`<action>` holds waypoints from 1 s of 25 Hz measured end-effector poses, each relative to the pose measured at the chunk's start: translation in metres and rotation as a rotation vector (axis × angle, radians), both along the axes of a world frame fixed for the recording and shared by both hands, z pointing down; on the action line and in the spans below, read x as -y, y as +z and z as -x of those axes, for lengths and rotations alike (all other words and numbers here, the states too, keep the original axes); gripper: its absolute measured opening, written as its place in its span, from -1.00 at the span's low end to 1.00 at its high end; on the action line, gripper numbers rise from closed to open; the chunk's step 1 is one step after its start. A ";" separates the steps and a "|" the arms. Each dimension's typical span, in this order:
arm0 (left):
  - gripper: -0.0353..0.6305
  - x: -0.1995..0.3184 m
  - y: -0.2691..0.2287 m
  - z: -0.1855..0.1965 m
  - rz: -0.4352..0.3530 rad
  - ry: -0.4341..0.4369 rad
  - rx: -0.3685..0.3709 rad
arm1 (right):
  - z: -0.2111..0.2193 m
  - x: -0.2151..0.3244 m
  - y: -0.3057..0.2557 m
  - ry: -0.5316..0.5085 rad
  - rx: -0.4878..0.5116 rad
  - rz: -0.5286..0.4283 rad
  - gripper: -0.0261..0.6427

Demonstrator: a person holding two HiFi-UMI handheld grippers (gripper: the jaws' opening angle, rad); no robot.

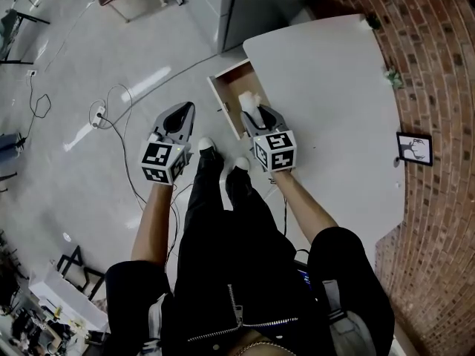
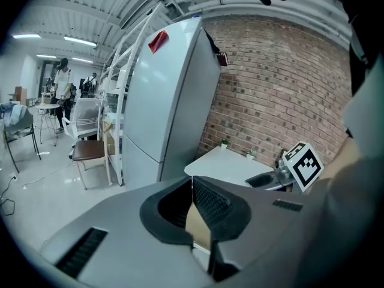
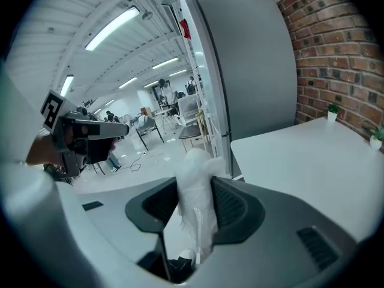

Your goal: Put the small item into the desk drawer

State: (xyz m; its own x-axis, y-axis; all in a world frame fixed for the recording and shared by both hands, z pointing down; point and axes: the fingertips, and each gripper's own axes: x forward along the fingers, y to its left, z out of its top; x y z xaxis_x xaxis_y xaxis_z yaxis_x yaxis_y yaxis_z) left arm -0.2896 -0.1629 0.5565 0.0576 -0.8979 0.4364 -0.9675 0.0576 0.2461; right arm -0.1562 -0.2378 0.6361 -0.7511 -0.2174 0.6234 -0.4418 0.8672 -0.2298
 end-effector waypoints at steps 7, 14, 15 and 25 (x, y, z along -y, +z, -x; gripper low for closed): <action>-0.83 0.003 0.033 0.000 0.034 0.002 -0.042 | 0.006 0.000 0.044 0.008 -0.046 0.062 -0.41; -0.83 -0.002 0.068 0.009 0.077 -0.007 -0.077 | 0.009 -0.006 0.094 0.018 -0.119 0.119 -0.41; -0.83 -0.001 0.072 0.012 0.078 -0.010 -0.079 | 0.010 -0.005 0.103 0.021 -0.131 0.125 -0.41; -0.83 -0.003 0.117 0.021 0.097 -0.010 -0.097 | 0.017 -0.003 0.188 0.039 -0.212 0.195 -0.41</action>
